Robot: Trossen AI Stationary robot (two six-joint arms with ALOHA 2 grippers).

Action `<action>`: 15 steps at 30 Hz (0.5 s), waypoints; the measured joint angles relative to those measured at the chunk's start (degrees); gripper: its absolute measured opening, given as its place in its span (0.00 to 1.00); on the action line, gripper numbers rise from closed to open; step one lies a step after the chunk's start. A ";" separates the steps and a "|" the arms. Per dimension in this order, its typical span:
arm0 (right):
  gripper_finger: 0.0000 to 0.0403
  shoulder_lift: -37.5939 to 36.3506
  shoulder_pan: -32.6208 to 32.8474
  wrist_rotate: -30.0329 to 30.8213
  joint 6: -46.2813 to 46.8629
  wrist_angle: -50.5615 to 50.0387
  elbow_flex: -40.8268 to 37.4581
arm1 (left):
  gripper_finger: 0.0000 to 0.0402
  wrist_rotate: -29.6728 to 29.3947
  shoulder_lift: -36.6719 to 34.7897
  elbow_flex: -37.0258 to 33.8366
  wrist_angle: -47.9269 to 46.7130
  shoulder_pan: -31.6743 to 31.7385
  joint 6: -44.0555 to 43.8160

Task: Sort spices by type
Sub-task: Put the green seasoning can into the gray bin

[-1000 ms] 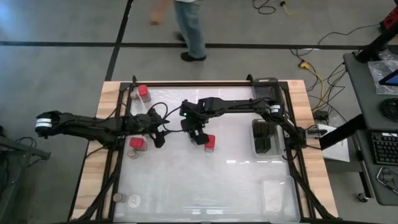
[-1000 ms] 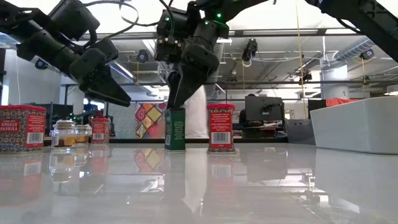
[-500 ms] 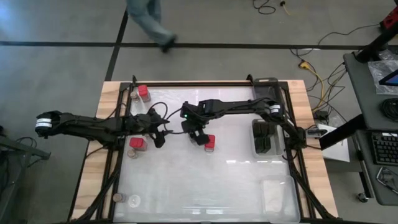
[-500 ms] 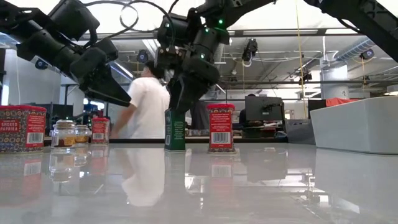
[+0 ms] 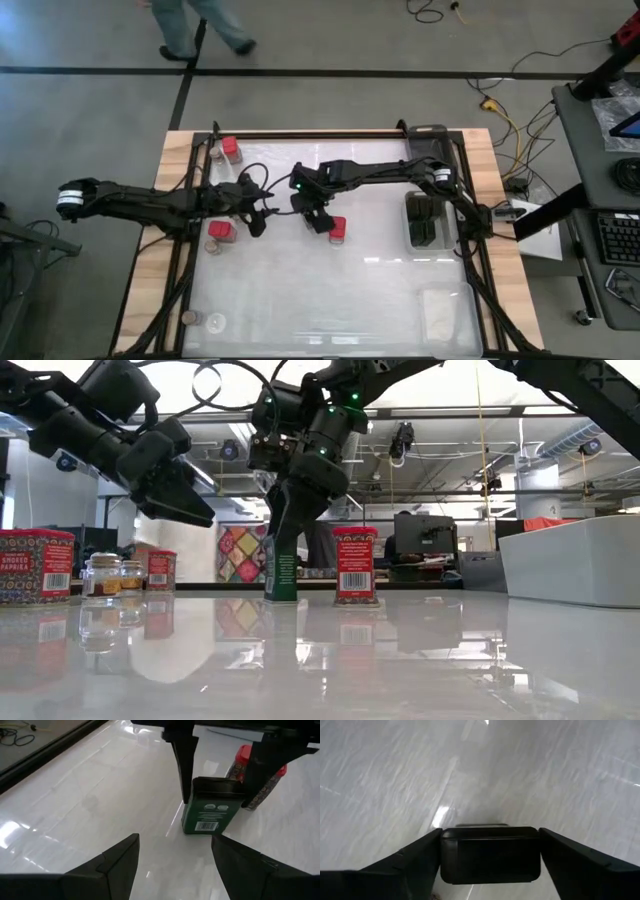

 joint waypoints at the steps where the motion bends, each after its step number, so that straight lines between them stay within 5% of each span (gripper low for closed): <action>1: 0.75 0.00 0.00 0.00 0.20 -0.01 0.00 | 0.58 0.00 0.00 0.00 0.00 0.00 0.22; 6: 0.66 0.00 0.04 -0.02 0.35 -0.08 0.00 | 0.58 2.01 -0.13 0.00 -0.01 -0.19 0.52; 15: 0.67 -3.14 1.87 -2.99 0.23 -1.25 -0.07 | 0.58 19.73 -4.43 0.00 0.21 -0.25 2.97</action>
